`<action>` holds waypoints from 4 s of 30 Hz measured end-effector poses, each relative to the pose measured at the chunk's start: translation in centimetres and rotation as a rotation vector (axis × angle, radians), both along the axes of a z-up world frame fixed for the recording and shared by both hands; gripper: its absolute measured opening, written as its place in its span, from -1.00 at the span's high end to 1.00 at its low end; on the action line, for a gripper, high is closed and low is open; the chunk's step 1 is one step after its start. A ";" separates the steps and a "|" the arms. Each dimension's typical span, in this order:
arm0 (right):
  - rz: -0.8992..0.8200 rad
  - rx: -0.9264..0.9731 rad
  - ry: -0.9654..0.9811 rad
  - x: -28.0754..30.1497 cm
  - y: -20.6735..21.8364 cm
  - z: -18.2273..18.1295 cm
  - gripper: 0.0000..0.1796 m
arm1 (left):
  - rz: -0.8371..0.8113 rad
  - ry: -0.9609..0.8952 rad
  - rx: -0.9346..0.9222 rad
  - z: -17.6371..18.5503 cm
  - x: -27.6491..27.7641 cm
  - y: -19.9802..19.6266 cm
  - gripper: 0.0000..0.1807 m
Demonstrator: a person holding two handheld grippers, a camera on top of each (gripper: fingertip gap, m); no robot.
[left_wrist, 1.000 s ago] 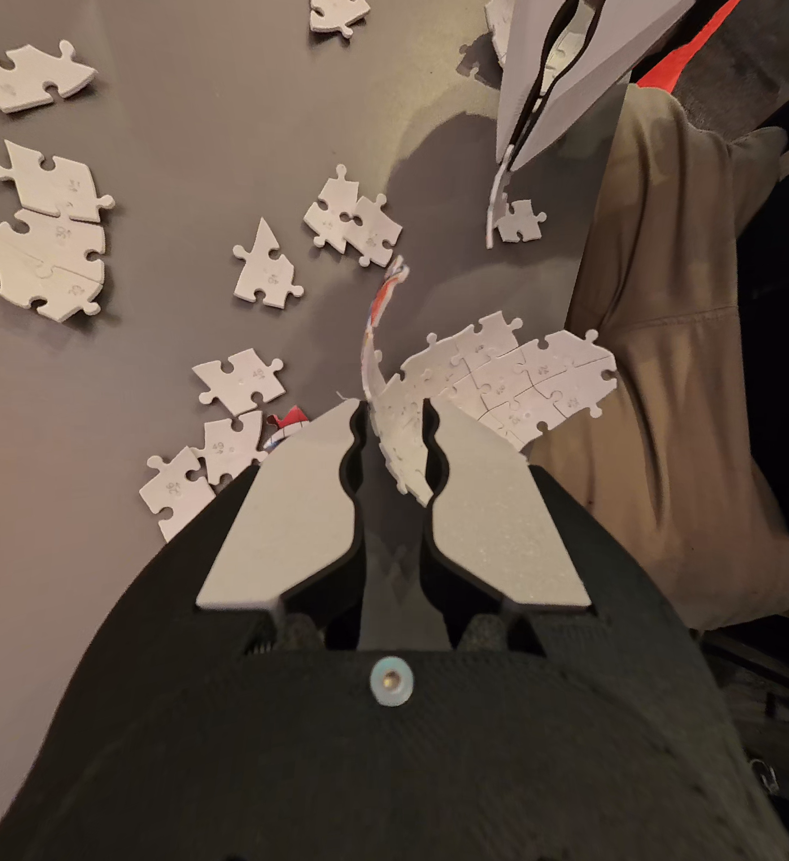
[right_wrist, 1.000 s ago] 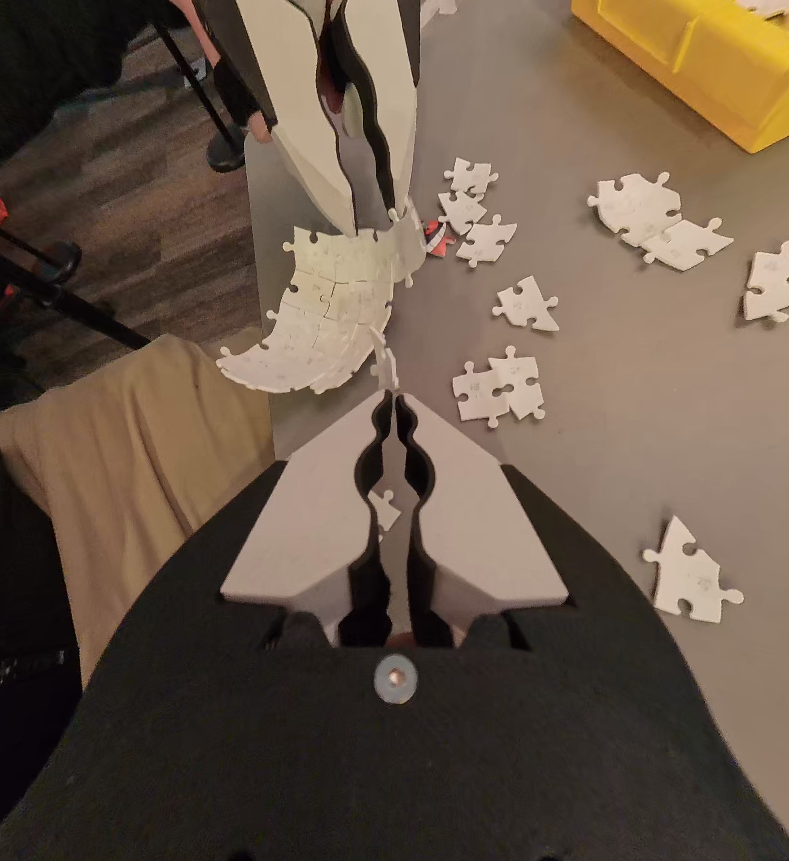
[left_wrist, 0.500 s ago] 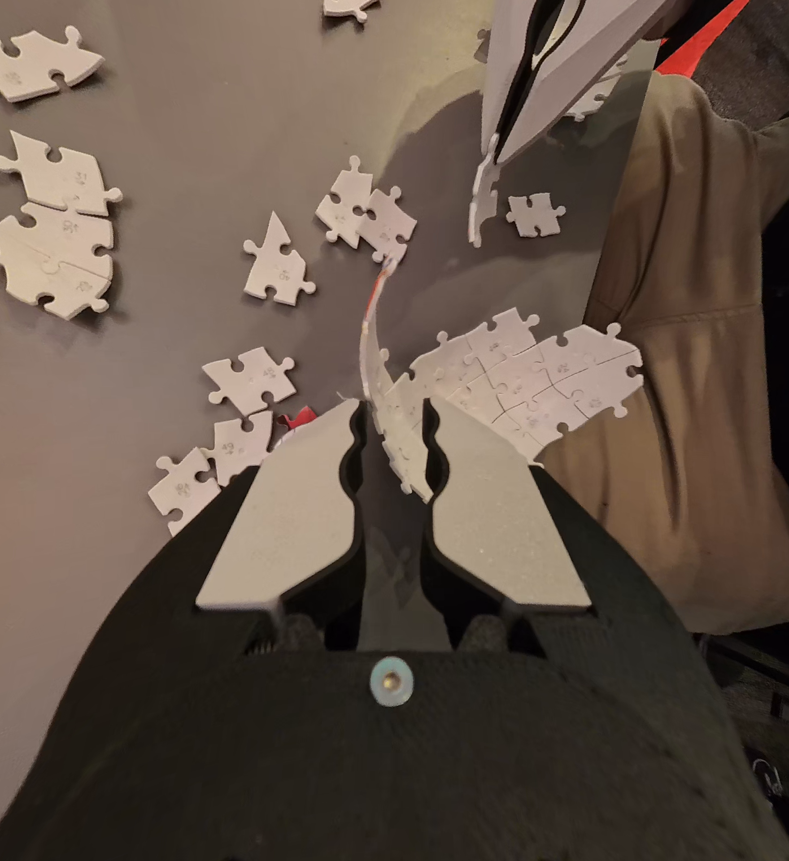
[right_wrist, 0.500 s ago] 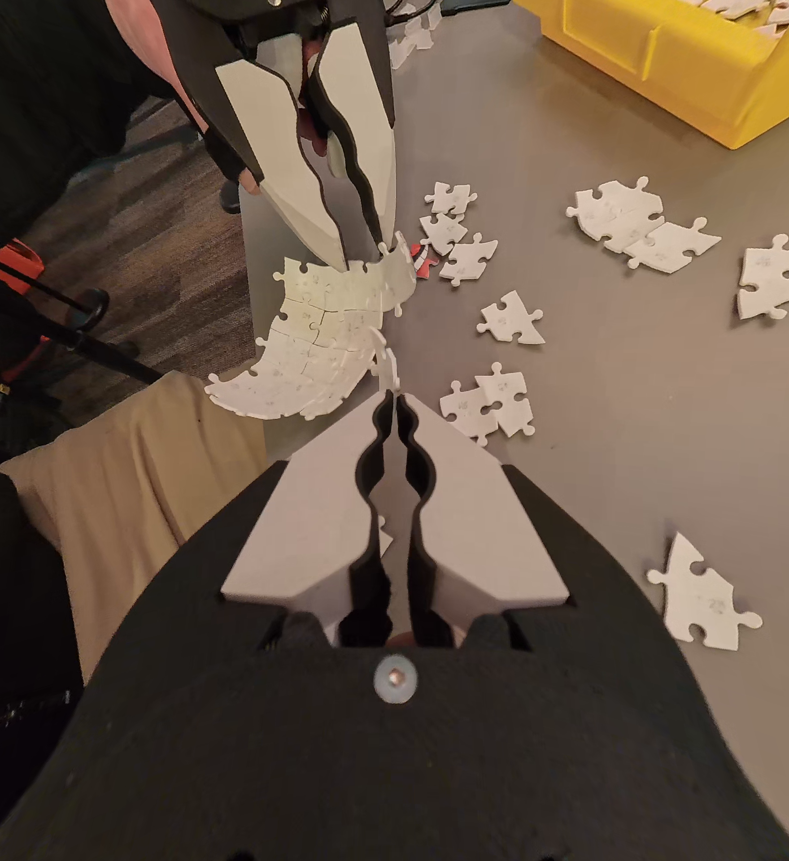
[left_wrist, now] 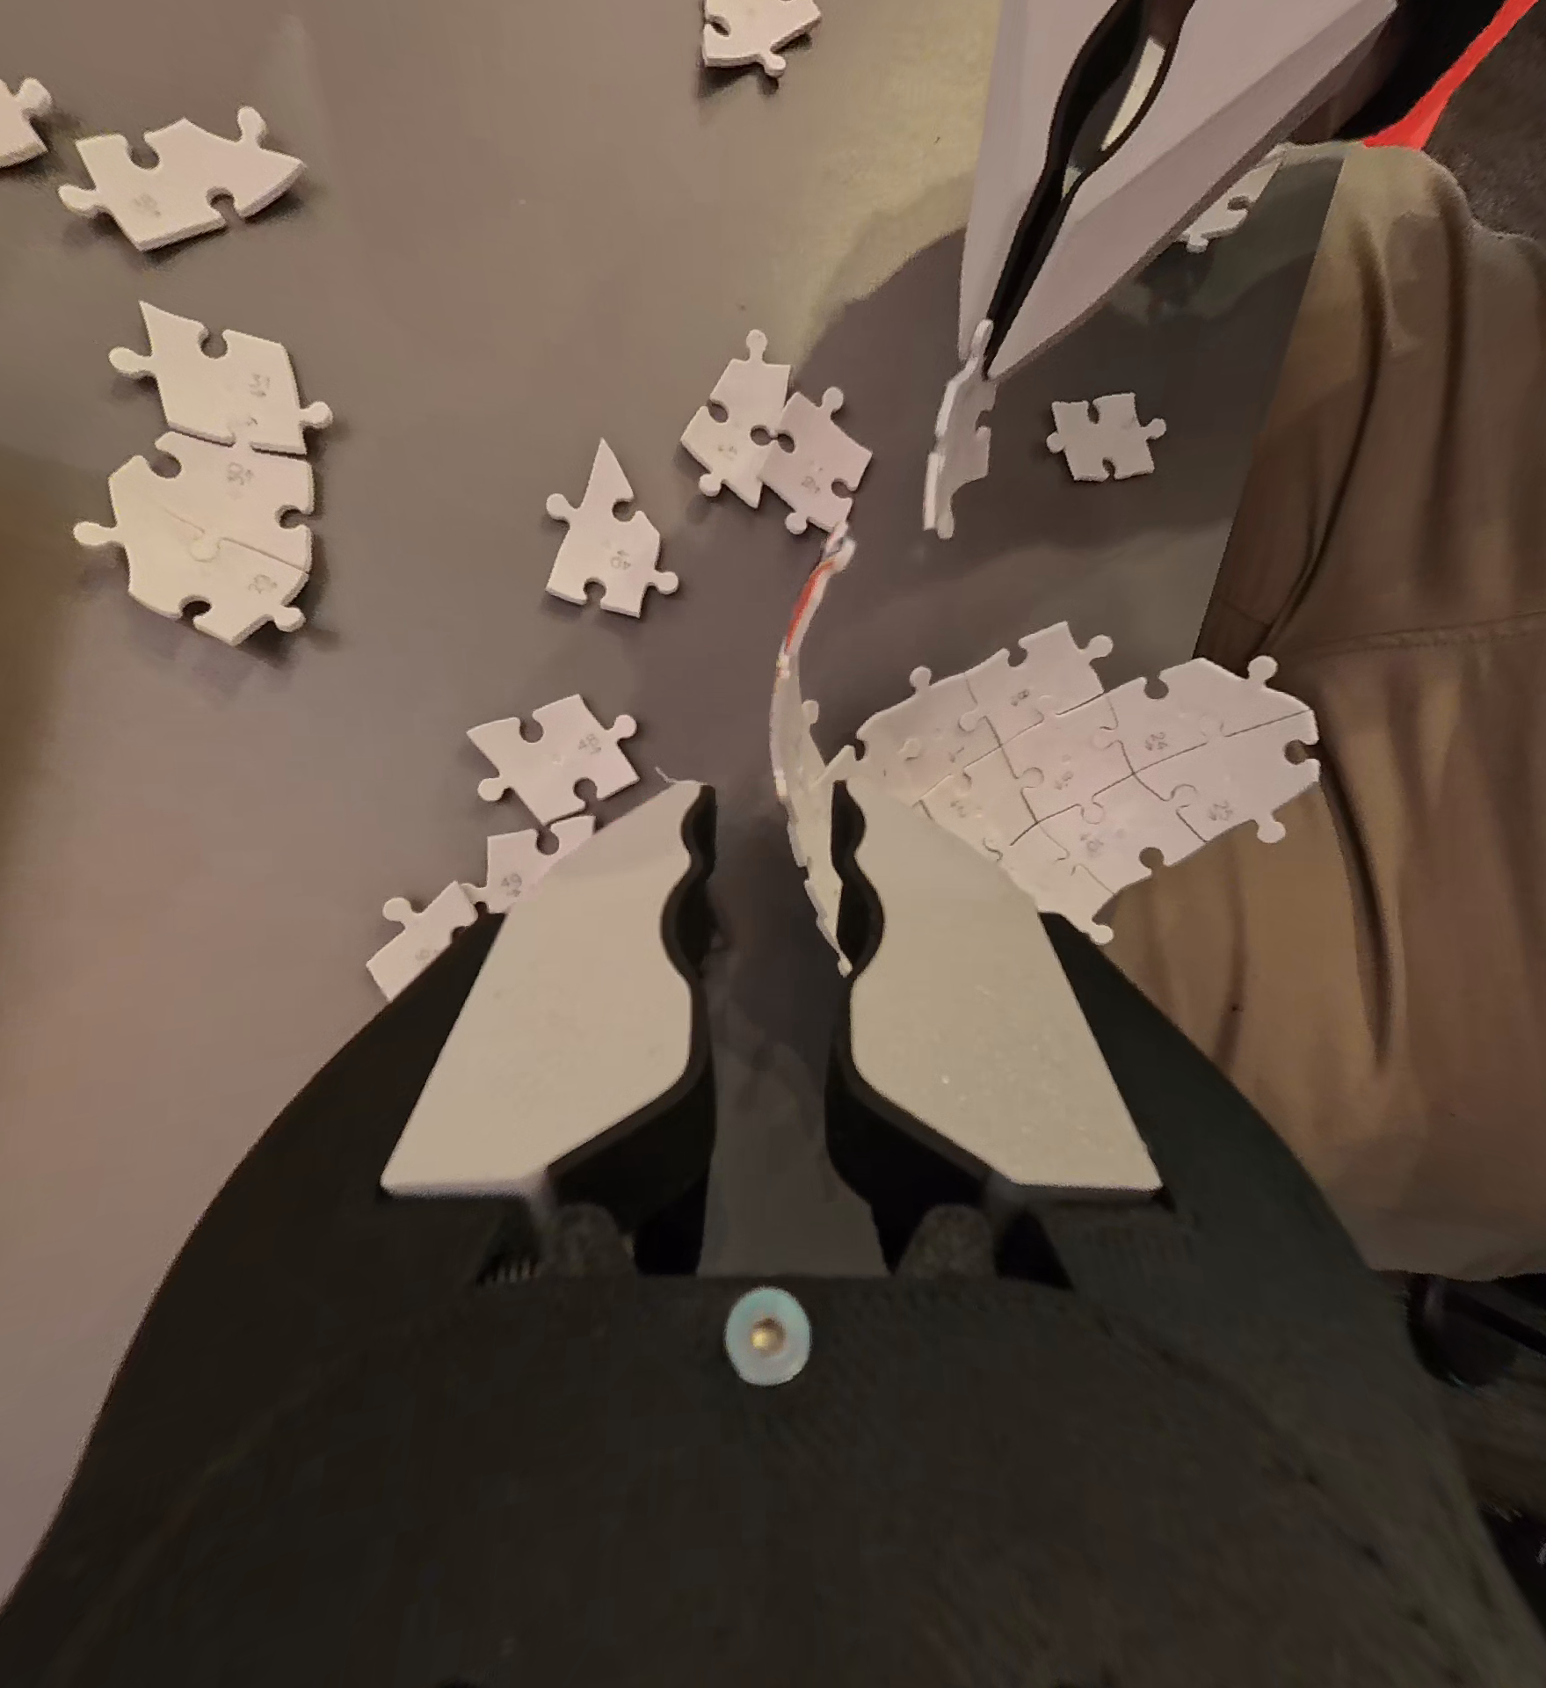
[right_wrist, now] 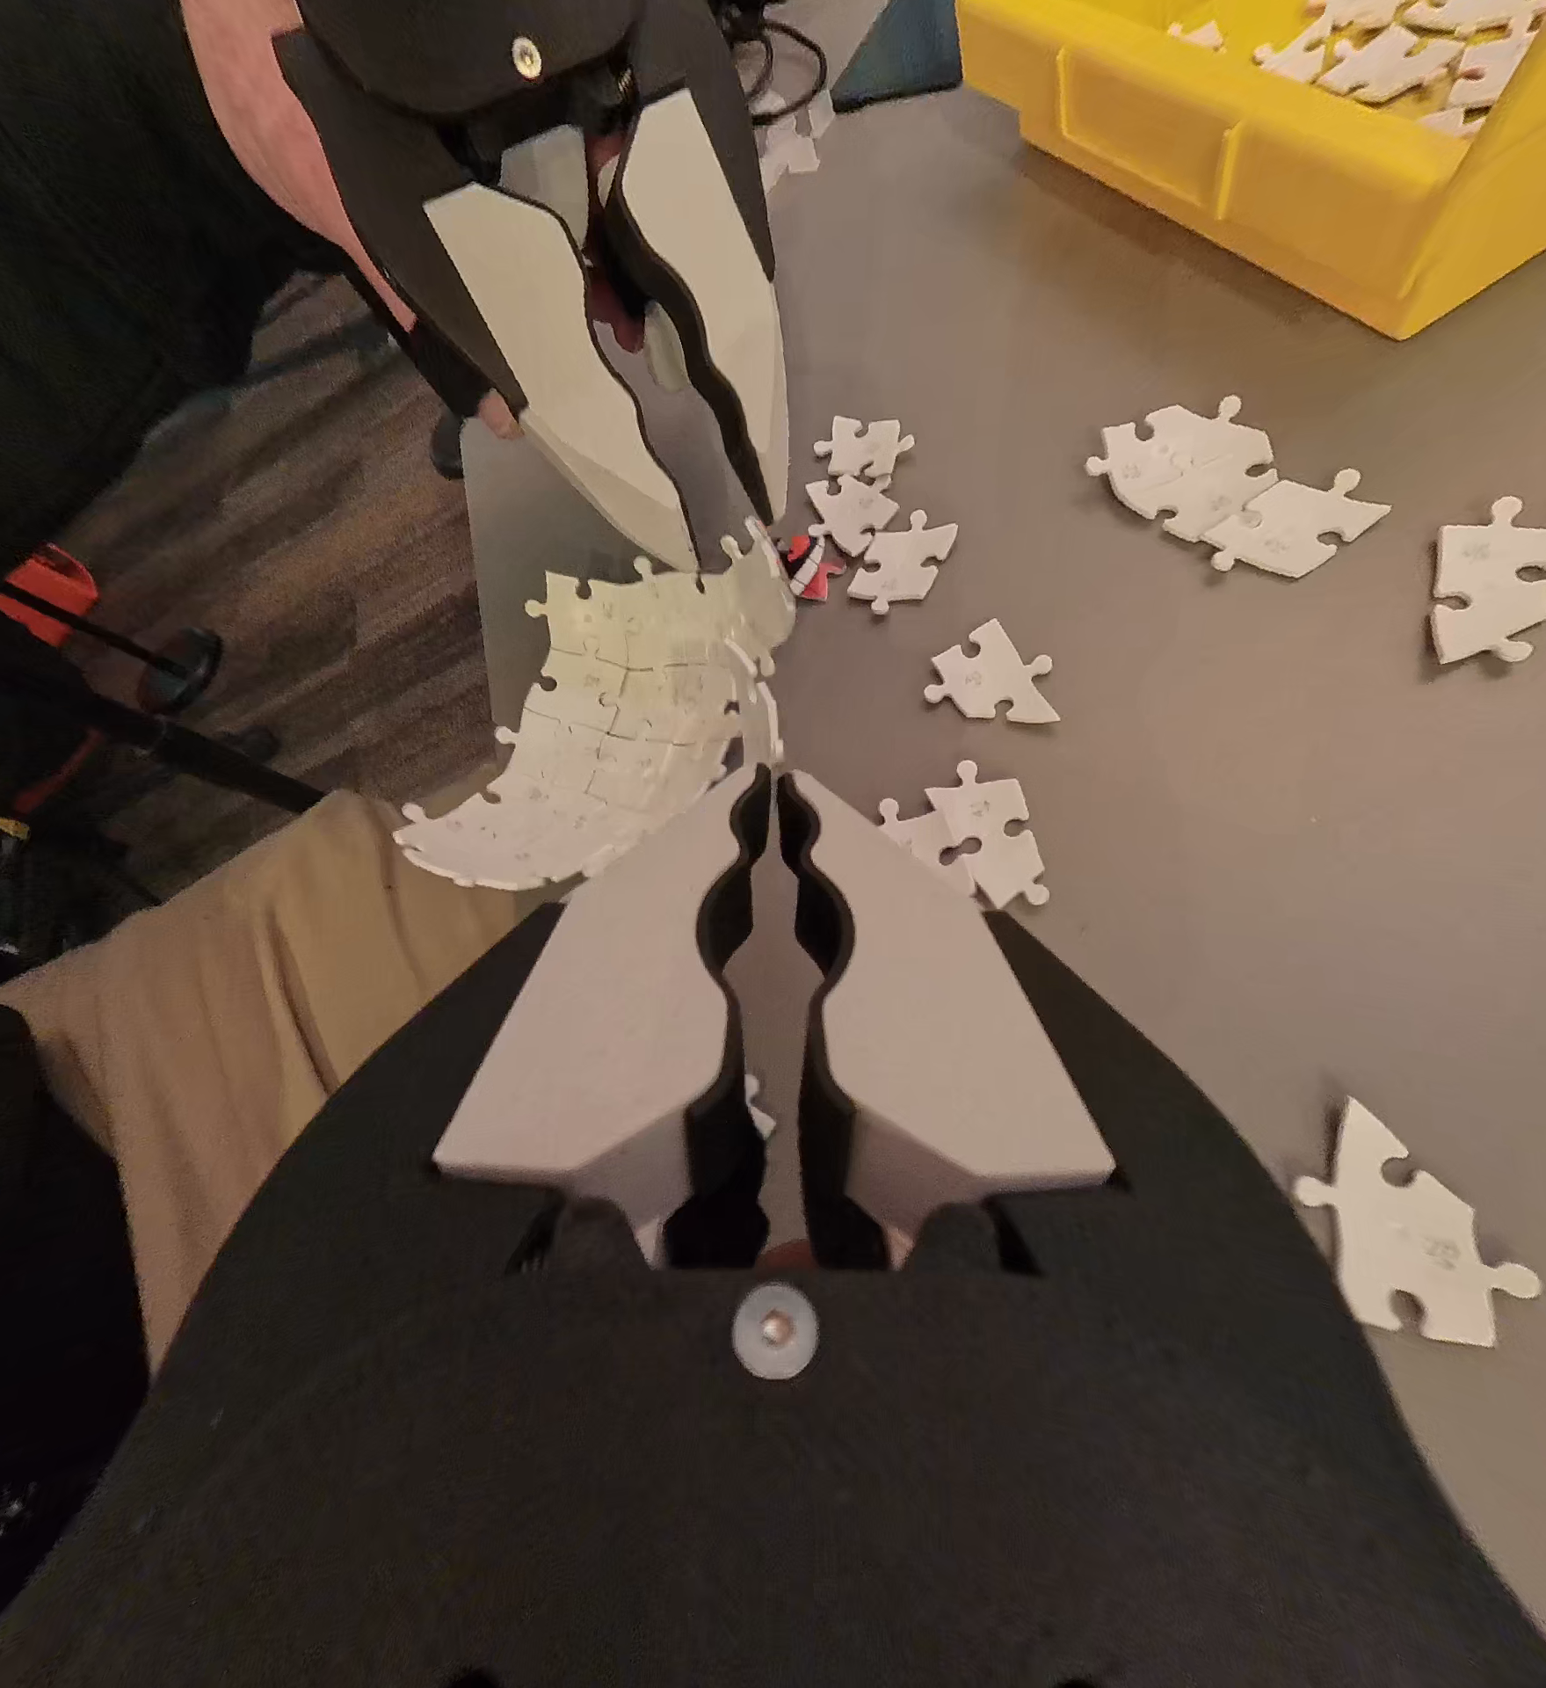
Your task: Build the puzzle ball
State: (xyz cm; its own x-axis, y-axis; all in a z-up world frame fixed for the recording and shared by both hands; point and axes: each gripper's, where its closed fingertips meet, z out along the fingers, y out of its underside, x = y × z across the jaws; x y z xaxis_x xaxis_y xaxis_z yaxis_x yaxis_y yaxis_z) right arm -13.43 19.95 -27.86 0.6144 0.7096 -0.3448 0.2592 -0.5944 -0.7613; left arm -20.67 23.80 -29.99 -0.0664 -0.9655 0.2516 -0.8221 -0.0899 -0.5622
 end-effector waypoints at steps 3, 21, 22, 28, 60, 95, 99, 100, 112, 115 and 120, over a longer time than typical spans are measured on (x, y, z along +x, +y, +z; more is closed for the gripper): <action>-0.025 -0.010 0.092 -0.2 -0.2 1.1 1.00 | 0.013 -0.034 0.015 1.0 0.2 0.1 0.73; -0.089 0.203 0.428 -1.2 -1.0 8.8 1.00 | 0.176 -0.580 -0.081 10.4 5.2 -5.0 0.95; -0.088 0.207 0.421 -1.2 -1.1 8.7 1.00 | 0.182 -0.577 -0.079 10.2 5.2 -4.8 0.95; -0.030 0.254 0.280 -1.4 -1.2 8.1 0.93 | 0.125 -0.509 -0.052 9.6 4.9 -5.2 0.97; -0.106 0.025 0.095 -2.9 2.2 -1.6 1.00 | -0.106 -0.017 -0.007 -0.5 2.1 -0.5 0.59; -0.032 0.076 0.107 -4.1 3.6 -2.0 1.00 | -0.118 -0.044 -0.022 -1.0 2.2 -0.2 0.96; -0.034 0.075 0.106 -4.0 3.7 -2.1 1.00 | -0.112 -0.048 -0.031 -1.0 2.2 -0.1 0.96; -0.035 0.074 0.105 -4.0 3.7 -2.1 1.00 | -0.111 -0.049 -0.032 -1.0 2.2 -0.1 0.96; -0.045 0.066 0.102 -3.8 4.0 -2.2 0.98 | -0.110 -0.062 -0.082 -1.0 2.2 -0.2 0.97; -0.050 0.057 0.109 -3.8 4.1 -2.3 0.97 | -0.116 -0.066 -0.089 -1.0 2.2 -0.4 0.97; -0.049 0.048 0.110 -3.9 4.0 -2.3 0.96 | -0.125 -0.056 -0.078 -1.0 2.2 -0.4 0.97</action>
State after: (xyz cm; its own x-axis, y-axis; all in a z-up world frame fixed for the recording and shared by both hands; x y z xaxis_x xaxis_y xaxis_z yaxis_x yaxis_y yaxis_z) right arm -17.29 23.96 -30.17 0.6089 0.6972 -0.3783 0.1445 -0.5664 -0.8113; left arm -18.51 23.36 -31.04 -0.2007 -0.9264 0.3185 -0.7973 -0.0344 -0.6026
